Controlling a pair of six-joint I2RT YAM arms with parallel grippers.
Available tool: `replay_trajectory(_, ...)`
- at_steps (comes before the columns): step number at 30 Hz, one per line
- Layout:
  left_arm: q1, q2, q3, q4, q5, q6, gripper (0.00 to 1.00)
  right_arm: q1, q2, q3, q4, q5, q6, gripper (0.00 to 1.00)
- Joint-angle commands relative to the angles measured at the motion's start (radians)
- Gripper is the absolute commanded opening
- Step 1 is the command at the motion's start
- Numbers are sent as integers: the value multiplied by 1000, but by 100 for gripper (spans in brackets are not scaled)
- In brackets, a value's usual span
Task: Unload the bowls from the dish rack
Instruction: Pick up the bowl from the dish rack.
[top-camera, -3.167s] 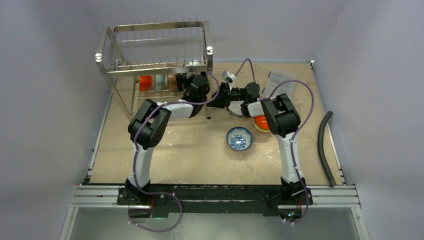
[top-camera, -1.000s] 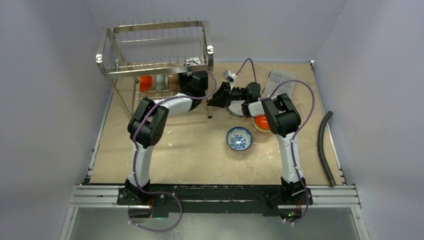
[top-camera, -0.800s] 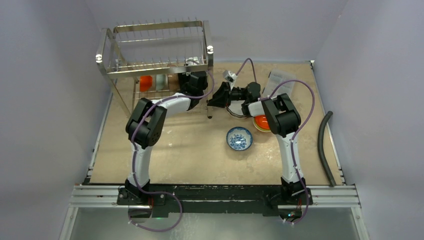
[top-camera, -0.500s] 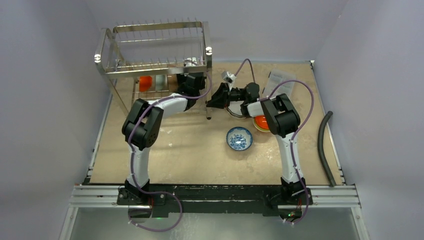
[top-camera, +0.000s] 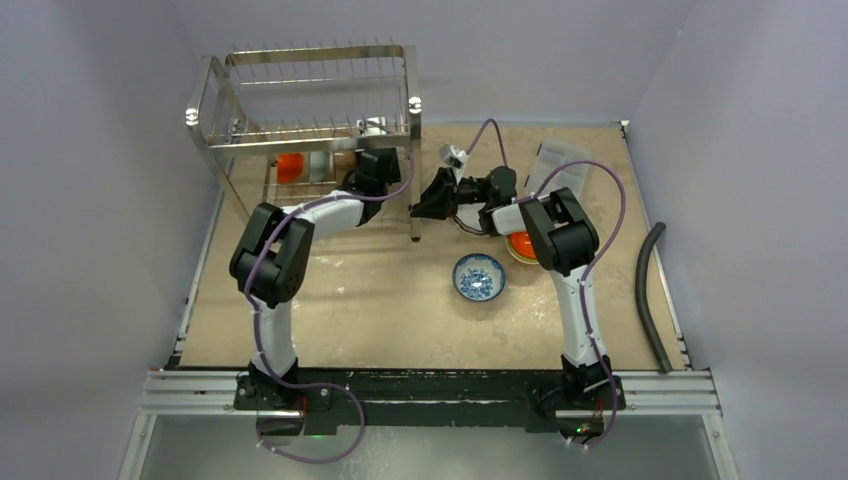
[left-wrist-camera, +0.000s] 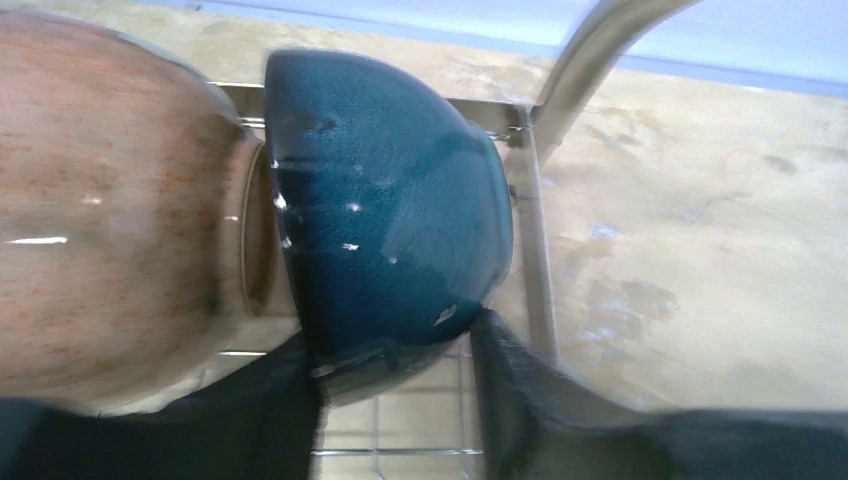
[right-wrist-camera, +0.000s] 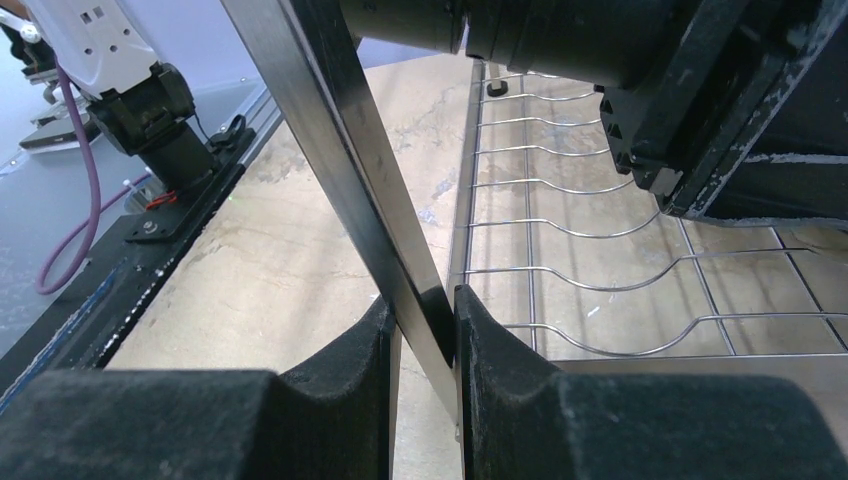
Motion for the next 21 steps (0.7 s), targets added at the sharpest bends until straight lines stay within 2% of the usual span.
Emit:
replay_trajectory(1,7,-94,-32,86,116,-63,32,66,-34,-8,498,-34,72,0)
replay_trajectory(5,11,-119,-56,108,127,-69,32,66,-34,-8,498,-33,71,0)
replay_trajectory(12,14,-108,-58,99,115,-64,39,66,-35,-8,498,-33,71,0)
replay_trajectory(21,41,-133,-120,167,175,-53,37,66,-33,-7,498,-35,72,0)
